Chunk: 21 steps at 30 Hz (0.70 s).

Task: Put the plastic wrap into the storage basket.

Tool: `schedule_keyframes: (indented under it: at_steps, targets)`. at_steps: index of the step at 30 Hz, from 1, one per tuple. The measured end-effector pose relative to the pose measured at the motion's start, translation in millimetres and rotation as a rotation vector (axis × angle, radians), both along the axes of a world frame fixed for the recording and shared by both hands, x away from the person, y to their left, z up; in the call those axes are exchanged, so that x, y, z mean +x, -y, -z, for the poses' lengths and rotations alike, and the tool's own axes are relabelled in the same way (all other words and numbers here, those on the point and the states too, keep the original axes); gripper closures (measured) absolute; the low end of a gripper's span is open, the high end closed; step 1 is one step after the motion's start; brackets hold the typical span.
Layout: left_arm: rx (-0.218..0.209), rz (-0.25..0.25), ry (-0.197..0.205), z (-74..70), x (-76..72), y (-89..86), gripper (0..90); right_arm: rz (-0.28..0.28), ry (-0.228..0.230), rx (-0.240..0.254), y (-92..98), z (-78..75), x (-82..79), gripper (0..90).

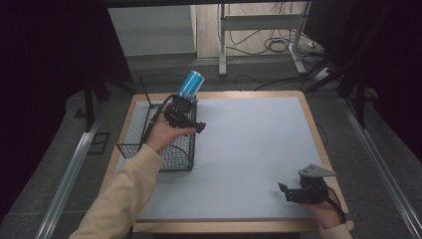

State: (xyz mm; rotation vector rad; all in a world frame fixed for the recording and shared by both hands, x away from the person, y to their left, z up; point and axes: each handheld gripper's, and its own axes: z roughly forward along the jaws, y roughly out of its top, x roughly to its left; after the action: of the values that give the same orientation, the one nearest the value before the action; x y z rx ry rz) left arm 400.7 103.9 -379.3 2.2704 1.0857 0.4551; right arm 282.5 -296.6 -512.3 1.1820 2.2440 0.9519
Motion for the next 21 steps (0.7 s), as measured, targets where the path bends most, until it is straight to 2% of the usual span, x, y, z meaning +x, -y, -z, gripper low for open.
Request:
schedule_keyframes:
  at_steps: [4, 6, 8, 9, 10, 15, 17, 18, 20, 21]
  targets:
    - [-0.011, 0.035, 0.003, -7.4, -11.1, 10.1, 17.6, -0.002, 0.0, -0.003, -0.8, 0.1, 0.6, 11.6]
    - [-0.036, 0.058, -0.013, -7.4, -18.0, 14.5, 17.1, 0.0, 0.003, -0.001, -1.0, -0.8, -0.3, 11.6]
    - [-0.048, 0.074, -0.028, -3.7, -25.1, 18.5, 16.5, 0.001, 0.004, -0.003, -0.5, -0.9, -0.8, 11.6]
    - [-0.056, 0.093, -0.033, 1.1, -33.7, 23.0, 15.9, 0.003, 0.002, -0.003, -0.3, -0.4, -1.2, 11.6]
    - [-0.056, 0.093, -0.033, 1.1, -33.7, 23.0, 15.9, 0.003, 0.002, -0.005, -0.2, -0.3, -1.4, 11.6]
    - [-0.078, 0.144, -0.039, 10.0, -55.0, 30.7, 15.8, 0.004, 0.005, -0.005, -0.7, -1.1, -2.3, 11.6]
    - [-0.077, 0.173, -0.049, 19.7, -65.7, 36.3, 16.0, 0.002, 0.005, -0.008, -1.3, -1.0, -2.4, 11.6]
    - [-0.077, 0.173, -0.049, 19.7, -65.7, 36.3, 16.0, 0.002, 0.005, -0.008, -1.3, -1.0, -2.4, 11.6]
    - [-0.088, 0.199, -0.062, 32.8, -77.1, 41.8, 16.0, 0.001, 0.003, -0.009, -1.8, -1.1, -2.8, 11.6]
    - [-0.088, 0.199, -0.062, 32.8, -77.1, 41.8, 16.0, 0.001, 0.003, -0.009, -1.8, -1.1, -2.8, 11.6]
